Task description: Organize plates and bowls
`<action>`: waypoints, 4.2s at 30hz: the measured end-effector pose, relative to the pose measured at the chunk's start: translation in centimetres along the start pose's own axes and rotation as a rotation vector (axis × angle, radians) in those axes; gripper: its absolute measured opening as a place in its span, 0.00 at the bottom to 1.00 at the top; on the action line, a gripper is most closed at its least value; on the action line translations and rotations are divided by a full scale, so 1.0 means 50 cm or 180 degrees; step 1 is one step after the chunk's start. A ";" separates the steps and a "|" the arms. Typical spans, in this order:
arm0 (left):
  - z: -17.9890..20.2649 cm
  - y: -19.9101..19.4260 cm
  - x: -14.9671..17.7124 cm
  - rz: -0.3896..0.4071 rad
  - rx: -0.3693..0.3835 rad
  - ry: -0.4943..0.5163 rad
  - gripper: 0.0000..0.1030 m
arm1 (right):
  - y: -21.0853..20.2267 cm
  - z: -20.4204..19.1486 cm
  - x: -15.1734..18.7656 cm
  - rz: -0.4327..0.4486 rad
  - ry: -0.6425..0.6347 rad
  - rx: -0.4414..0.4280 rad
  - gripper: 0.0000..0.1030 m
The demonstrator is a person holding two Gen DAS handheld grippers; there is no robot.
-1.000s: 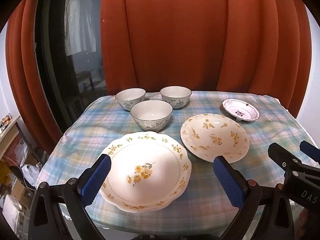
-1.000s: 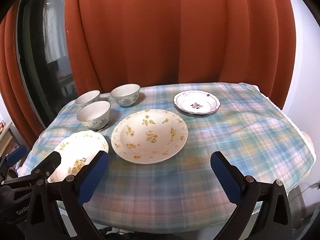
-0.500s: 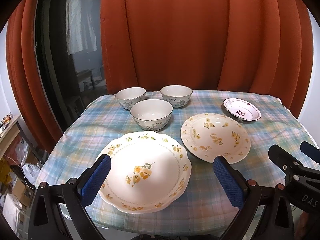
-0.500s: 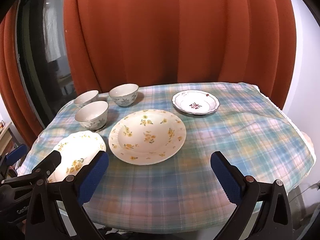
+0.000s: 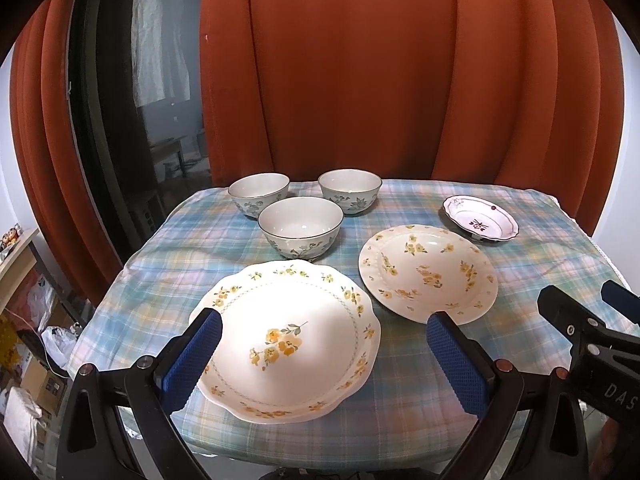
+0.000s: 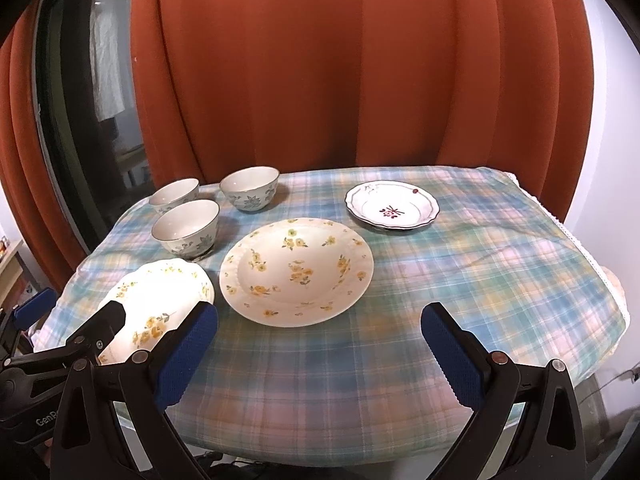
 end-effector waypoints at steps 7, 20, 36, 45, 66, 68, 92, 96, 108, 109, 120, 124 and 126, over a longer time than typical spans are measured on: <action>0.000 0.002 0.000 -0.0021 0.0015 -0.0003 1.00 | -0.004 0.003 -0.002 -0.0014 0.0028 0.0029 1.00; 0.003 0.002 0.001 -0.0016 0.0026 0.0005 1.00 | -0.008 0.007 0.001 -0.0007 0.0044 0.0058 1.00; 0.012 -0.004 0.000 -0.0009 0.0056 0.0008 1.00 | -0.007 0.011 0.000 -0.0037 0.0044 0.0103 1.00; 0.012 -0.002 0.004 -0.0016 0.0060 -0.0005 1.00 | -0.007 0.010 0.001 -0.0038 0.0042 0.0107 1.00; -0.027 0.037 0.000 -0.0098 0.0098 -0.0013 1.00 | 0.031 -0.024 -0.008 -0.0097 0.0042 0.0107 1.00; -0.043 0.049 -0.003 -0.0121 0.0094 -0.0004 1.00 | 0.042 -0.037 -0.008 -0.0123 0.0049 0.0105 1.00; -0.179 0.294 0.090 -0.1297 0.0492 0.0336 0.81 | 0.284 -0.242 0.116 -0.1192 0.0214 0.0347 0.76; -0.182 0.314 0.105 -0.1365 0.0497 0.0457 0.80 | 0.309 -0.254 0.148 -0.1355 0.0268 0.0427 0.70; -0.190 0.357 0.137 -0.1532 0.0796 0.0473 0.73 | 0.355 -0.276 0.196 -0.1612 0.0359 0.0639 0.63; -0.190 0.356 0.137 -0.1521 0.0809 0.0472 0.73 | 0.357 -0.276 0.199 -0.1627 0.0355 0.0664 0.63; -0.182 0.332 0.117 -0.1539 0.0878 0.0402 0.72 | 0.329 -0.281 0.182 -0.1629 0.0254 0.0857 0.63; -0.173 0.308 0.095 -0.1476 0.0890 0.0383 0.72 | 0.303 -0.278 0.156 -0.1563 0.0253 0.0881 0.63; -0.166 0.299 0.080 -0.1429 0.0879 0.0386 0.72 | 0.290 -0.273 0.143 -0.1522 0.0244 0.0873 0.63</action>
Point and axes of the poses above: each gripper's, at about its wrist camera, not at the fingertips, and y roughly the way its jaws point, z to its right, x to its underside, the point moved 9 cm from there along y, roughly the way its jaws point, and after that the axes turned 13 degrees about y, right-handed, at the moved point
